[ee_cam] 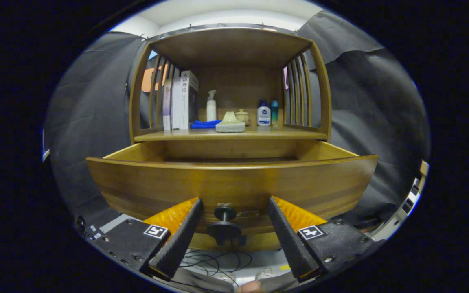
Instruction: Pull open the drawer, take out the items inside it, and place them on the countertop above the cabinet.
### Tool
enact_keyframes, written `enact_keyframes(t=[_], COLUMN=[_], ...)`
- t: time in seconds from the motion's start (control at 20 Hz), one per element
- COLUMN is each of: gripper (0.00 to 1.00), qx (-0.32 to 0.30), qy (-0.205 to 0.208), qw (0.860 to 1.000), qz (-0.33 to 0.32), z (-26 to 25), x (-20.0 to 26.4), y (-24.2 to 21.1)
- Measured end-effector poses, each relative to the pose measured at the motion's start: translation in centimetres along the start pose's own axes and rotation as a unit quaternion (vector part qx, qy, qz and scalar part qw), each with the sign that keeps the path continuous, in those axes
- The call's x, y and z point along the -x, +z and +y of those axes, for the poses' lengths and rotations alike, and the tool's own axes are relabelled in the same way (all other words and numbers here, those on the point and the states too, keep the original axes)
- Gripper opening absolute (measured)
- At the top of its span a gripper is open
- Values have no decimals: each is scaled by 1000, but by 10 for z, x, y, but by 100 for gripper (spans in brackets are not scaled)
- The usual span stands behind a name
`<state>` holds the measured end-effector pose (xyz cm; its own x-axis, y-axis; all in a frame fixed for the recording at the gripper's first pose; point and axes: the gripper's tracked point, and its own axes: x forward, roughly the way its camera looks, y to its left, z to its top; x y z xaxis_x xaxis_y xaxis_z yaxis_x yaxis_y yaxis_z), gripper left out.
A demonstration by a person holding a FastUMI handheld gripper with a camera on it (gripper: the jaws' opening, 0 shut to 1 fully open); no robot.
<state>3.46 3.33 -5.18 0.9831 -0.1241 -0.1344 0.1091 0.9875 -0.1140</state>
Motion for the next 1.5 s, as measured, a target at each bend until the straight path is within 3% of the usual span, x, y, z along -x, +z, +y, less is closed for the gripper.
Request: enact_keyframes(t=[0.45, 1.5], gripper=[100, 100], qx=[2, 14], qy=[2, 3], qw=[1000, 1000], qz=[-16, -26], z=[1, 3], x=[-3, -105], y=[0, 36])
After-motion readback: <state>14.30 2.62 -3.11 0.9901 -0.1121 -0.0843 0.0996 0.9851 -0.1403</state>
